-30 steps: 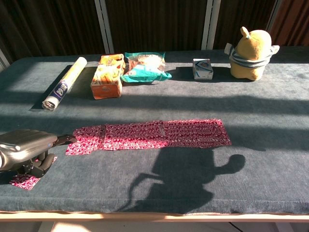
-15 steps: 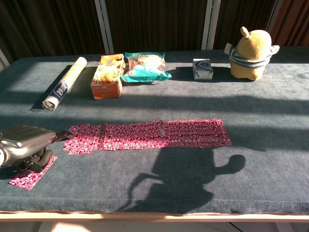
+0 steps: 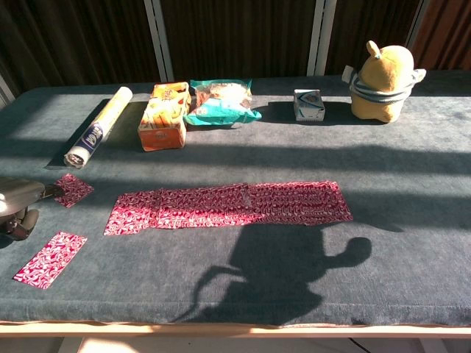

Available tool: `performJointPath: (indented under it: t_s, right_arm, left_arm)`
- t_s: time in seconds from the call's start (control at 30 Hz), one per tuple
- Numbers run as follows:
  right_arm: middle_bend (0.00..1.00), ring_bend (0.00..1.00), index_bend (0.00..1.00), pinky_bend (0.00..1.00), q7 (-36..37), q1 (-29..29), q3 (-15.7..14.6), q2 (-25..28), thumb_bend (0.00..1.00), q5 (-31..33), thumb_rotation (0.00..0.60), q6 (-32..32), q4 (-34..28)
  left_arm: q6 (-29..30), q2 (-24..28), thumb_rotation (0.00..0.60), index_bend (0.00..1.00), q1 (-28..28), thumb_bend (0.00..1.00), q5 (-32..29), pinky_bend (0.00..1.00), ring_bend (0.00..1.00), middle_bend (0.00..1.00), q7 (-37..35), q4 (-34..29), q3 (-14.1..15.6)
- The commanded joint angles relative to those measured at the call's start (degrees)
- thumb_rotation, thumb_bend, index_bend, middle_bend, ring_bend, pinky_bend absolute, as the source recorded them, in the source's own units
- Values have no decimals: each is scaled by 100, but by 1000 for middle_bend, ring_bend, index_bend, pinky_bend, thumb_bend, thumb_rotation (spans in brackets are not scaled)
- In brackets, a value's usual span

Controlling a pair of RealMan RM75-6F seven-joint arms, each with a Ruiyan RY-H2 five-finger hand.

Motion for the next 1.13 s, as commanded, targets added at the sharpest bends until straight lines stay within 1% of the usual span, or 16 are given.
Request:
performJointPath:
  t_s: [0.03, 0.13, 0.27, 0.33, 0.4, 0.43, 0.47, 0.53, 0.6, 0.63, 0.67, 0.7, 0.77, 0.87, 1.0, 1.13]
  right_arm:
    - [345, 387, 0, 492, -8, 3, 3, -3, 346, 10, 600, -11, 0]
    - [345, 387, 0, 492, -38, -3, 12, -9, 346, 21, 600, 4, -4]
    - [345, 387, 0, 492, -72, -33, 20, -16, 347, 20, 600, 67, -14]
    - [345, 387, 0, 492, -87, -48, 21, -15, 347, 20, 600, 94, -32]
    - [345, 387, 0, 492, -90, -74, 20, -11, 346, 0, 600, 151, -56]
    - [345, 387, 0, 492, -95, -109, 16, -11, 347, -46, 600, 235, -75]
    - [345, 379, 0, 491, -106, -146, 8, -11, 347, -107, 600, 331, -84]
    - [312, 322, 0, 466, -118, -265, -32, -19, 347, -298, 600, 613, -99]
    - [232, 228, 0, 414, -156, -381, -75, -28, 346, -475, 600, 877, -109]
    - [193, 189, 0, 387, -202, -457, -101, -48, 346, -603, 600, 1060, -98]
    - [158, 155, 0, 361, -225, -511, -120, -74, 347, -698, 600, 1190, -86]
    - [126, 125, 0, 334, -231, -560, -135, -106, 346, -781, 600, 1305, -73]
    - [69, 68, 0, 280, -246, -646, -156, -180, 346, -941, 600, 1514, -48]
    - [32, 15, 0, 229, -311, -734, -152, -277, 347, -1129, 600, 1768, 16]
    - [2, 0, 0, 180, -382, -793, -139, -378, 346, -1254, 600, 1920, 65]
    - [2, 0, 0, 161, -466, -780, -130, -421, 347, -1219, 600, 1817, 114]
  left_arm:
    - [-35, 93, 600, 229, -59, 1000, -152, 1000, 1000, 1000, -39, 163, -127]
    - [42, 263, 600, 219, 25, 1000, 107, 1000, 1000, 1000, -268, -88, -101]
    - [551, 674, 600, 151, 351, 976, 1185, 1000, 1000, 1000, -745, -939, 178]
    - [807, 943, 600, 102, 581, 852, 1835, 1000, 1000, 1000, -1098, -1436, 348]
    - [1028, 1216, 600, 46, 827, 646, 2537, 1000, 1000, 1000, -1523, -1815, 528]
    - [1200, 1409, 600, 31, 1028, 593, 3162, 1000, 1000, 998, -1911, -1996, 684]
    - [1340, 1559, 600, 13, 1202, 529, 3686, 997, 993, 947, -2253, -2075, 840]
    - [1638, 1931, 600, 0, 1616, 460, 4953, 852, 790, 674, -3140, -2023, 1320]
    - [2039, 2159, 600, 0, 1975, 422, 5868, 452, 294, 224, -3852, -1708, 1669]
    - [2426, 2184, 600, 0, 2228, 415, 6370, 302, 140, 107, -4289, -1372, 1797]
    - [2753, 2128, 600, 0, 2421, 408, 6670, 179, 42, 31, -4576, -1044, 1834]
    - [3049, 2027, 600, 0, 2611, 405, 6853, 89, 4, 1, -4805, -700, 1836]
    - [3459, 1733, 600, 0, 2970, 403, 6917, 24, 0, 0, -5153, -23, 1758]
    - [3374, 1544, 600, 0, 3132, 402, 6847, 0, 0, 0, -5483, 434, 1690]
    - [3048, 1637, 600, 0, 3118, 399, 6775, 0, 0, 0, -5522, 472, 1607]
    - [2826, 1719, 600, 0, 3116, 400, 6781, 0, 0, 0, -5467, 394, 1517]
